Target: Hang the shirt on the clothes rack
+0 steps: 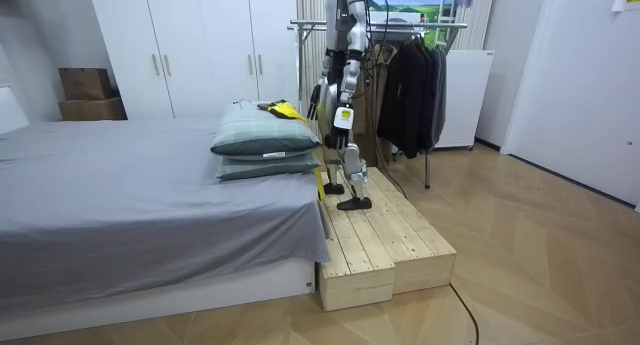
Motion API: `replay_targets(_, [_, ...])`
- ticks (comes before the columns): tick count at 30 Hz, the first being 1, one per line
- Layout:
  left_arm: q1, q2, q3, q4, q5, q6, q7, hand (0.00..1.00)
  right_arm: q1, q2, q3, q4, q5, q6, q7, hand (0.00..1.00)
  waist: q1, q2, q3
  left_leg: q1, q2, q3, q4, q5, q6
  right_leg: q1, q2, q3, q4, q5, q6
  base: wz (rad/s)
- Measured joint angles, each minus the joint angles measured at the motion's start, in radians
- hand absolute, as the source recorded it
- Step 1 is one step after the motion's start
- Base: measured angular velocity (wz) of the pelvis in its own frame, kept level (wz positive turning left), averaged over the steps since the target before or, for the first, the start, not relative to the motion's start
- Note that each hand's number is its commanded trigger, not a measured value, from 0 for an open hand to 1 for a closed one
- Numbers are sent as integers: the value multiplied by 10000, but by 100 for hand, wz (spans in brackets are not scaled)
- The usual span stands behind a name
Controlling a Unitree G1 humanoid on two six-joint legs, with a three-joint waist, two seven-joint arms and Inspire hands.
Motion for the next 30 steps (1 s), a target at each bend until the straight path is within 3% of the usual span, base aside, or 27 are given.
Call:
replay_targets(9, [-44,-15,-11,-8,-3,-10,163,0,-15,2,10,-16,23,-1,6,0,-6,-40,34,0,-1,-9,-4,-2,2,-3,-5,22,-1,-10,10,0])
replay_targets(30, [-74,-103,7,17,-214,-41,476,0,50,4,0,4,295,-7,-10,0,-5,-72,17,41,7,85,-12,-4,4,-6,10,82,18,-5,3,0])
